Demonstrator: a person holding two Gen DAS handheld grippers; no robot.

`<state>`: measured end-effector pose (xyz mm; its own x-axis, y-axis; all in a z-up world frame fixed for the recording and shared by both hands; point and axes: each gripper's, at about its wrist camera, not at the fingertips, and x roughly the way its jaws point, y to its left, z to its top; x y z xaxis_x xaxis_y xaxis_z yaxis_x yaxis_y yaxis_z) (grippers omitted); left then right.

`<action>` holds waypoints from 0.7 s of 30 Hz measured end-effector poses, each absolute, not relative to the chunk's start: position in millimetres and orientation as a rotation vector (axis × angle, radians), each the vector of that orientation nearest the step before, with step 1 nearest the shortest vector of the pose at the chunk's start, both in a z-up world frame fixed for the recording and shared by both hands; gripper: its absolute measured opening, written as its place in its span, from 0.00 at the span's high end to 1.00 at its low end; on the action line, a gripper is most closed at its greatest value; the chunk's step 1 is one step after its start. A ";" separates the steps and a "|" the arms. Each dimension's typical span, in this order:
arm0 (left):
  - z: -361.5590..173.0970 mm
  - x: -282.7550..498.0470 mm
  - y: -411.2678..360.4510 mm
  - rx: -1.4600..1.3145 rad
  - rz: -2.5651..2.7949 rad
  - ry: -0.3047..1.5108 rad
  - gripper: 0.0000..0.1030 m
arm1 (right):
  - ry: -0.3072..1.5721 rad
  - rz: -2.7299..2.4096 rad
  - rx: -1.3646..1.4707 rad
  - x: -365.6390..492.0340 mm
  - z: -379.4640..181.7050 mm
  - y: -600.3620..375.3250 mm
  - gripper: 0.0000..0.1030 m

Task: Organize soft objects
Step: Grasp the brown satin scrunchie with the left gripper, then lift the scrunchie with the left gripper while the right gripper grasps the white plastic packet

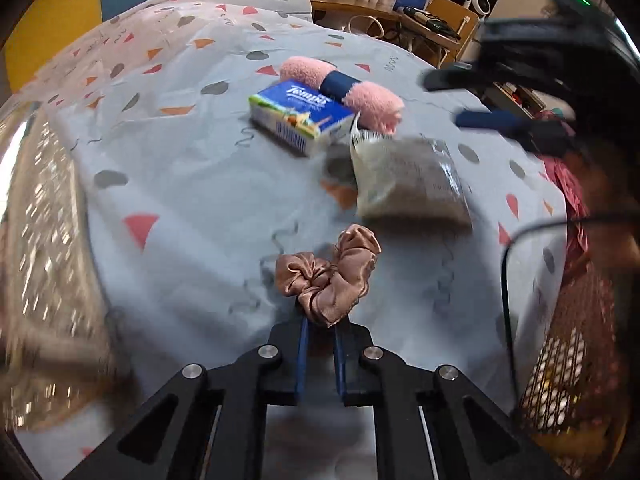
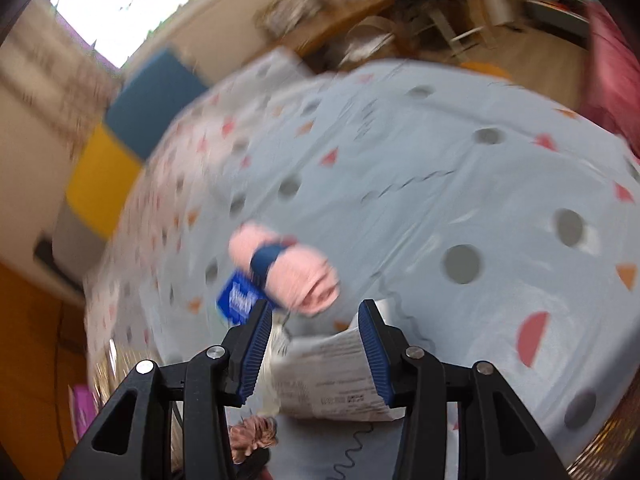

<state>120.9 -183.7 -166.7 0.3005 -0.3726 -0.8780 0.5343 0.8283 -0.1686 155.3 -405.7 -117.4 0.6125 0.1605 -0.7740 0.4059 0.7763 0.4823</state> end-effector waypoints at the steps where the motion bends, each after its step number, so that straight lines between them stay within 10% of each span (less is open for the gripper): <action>1: -166.7 117.6 -180.7 0.158 -0.601 1.116 0.90 | 0.960 -0.124 0.635 165.6 -118.1 -401.4 0.56; 14: -167.7 101.1 -157.3 0.119 -0.587 1.098 0.89 | 1.335 0.093 0.411 204.5 -153.9 -370.7 0.54; 21: -168.5 101.7 -152.8 0.086 -0.595 1.103 0.89 | 1.391 0.210 0.106 178.8 -140.1 -320.8 0.21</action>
